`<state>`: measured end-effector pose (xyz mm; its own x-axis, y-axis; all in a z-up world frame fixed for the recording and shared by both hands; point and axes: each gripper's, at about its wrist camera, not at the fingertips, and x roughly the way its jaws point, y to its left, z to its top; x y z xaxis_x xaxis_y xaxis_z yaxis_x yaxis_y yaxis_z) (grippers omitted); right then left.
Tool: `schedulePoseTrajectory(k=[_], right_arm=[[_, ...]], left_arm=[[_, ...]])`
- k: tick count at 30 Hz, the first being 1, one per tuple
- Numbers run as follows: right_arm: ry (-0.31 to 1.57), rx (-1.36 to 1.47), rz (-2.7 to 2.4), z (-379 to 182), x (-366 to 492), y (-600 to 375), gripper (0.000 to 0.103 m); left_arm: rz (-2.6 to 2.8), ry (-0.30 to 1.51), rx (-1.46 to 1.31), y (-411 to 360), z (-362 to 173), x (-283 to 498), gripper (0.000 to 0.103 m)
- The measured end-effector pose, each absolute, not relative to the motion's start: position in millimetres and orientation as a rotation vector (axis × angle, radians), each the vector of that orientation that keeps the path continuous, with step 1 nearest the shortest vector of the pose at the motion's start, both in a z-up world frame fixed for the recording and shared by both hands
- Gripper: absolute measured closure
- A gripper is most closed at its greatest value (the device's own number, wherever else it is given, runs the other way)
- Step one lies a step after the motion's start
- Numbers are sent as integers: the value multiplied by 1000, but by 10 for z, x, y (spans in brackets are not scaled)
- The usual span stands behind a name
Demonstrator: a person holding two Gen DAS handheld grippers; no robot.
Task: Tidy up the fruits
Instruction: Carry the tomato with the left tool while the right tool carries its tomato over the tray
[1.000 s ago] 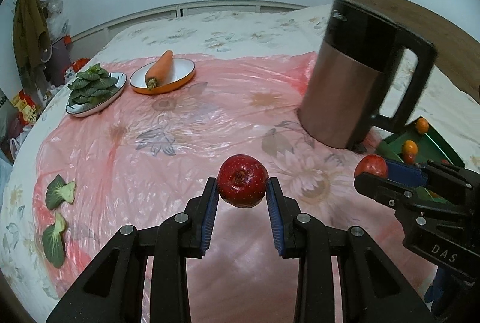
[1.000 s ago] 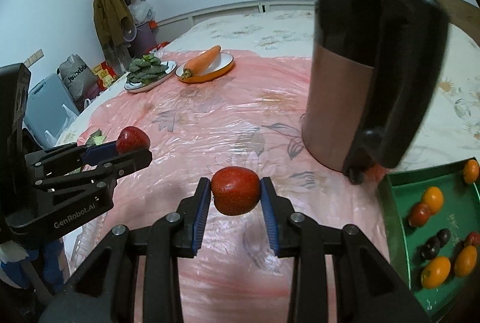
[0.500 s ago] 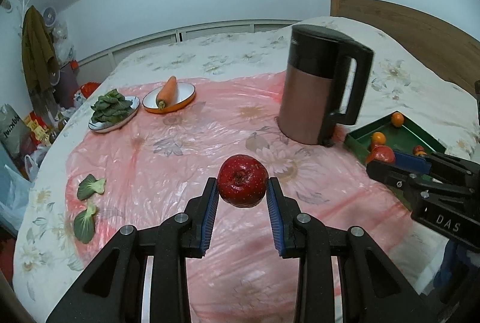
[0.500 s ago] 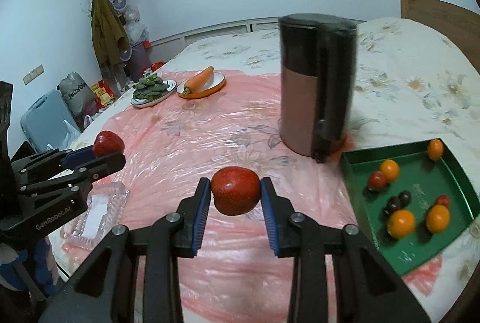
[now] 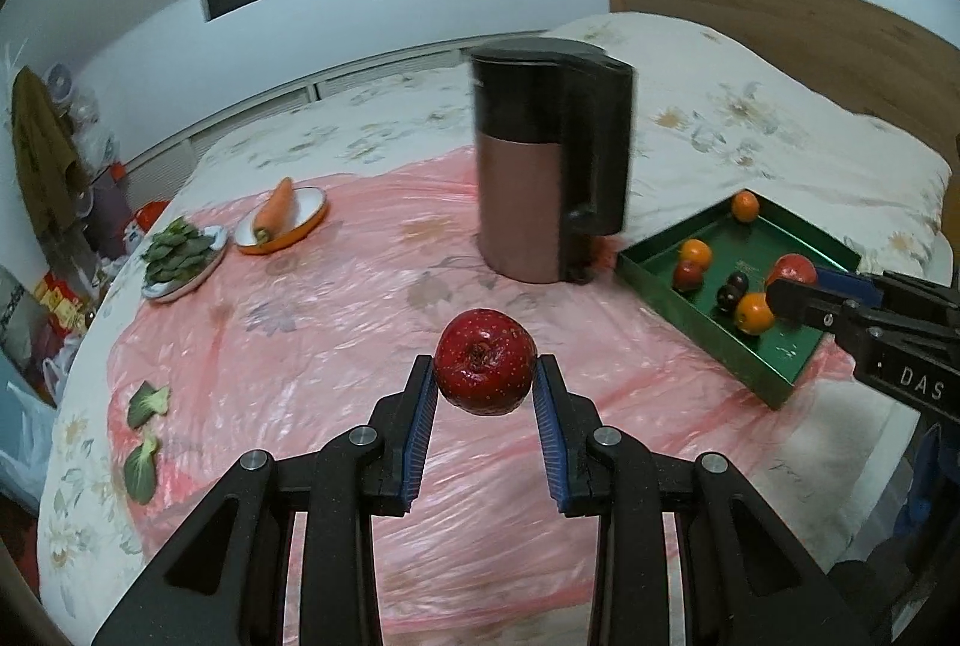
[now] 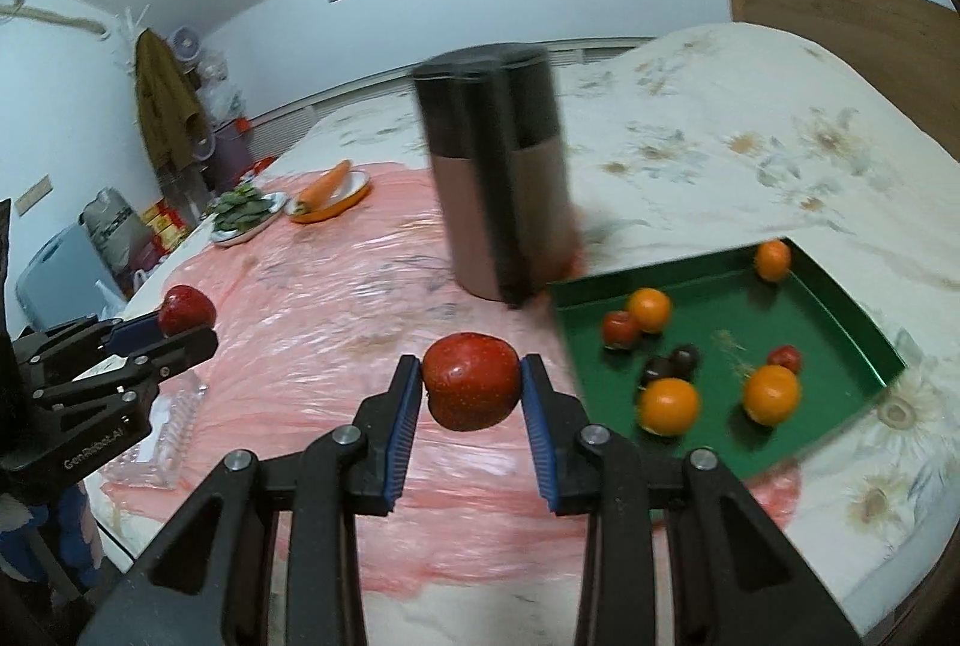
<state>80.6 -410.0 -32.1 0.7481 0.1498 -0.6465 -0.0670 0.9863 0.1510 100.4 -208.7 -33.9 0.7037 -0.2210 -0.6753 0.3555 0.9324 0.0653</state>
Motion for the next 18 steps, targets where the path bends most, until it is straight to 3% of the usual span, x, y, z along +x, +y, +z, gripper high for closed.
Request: schedulePoseTrajectory(k=[18], right_arm=[[749, 151, -95, -803, 926, -5244, 71]], left_arm=[[-569, 830, 186, -3360, -767, 1286, 75]])
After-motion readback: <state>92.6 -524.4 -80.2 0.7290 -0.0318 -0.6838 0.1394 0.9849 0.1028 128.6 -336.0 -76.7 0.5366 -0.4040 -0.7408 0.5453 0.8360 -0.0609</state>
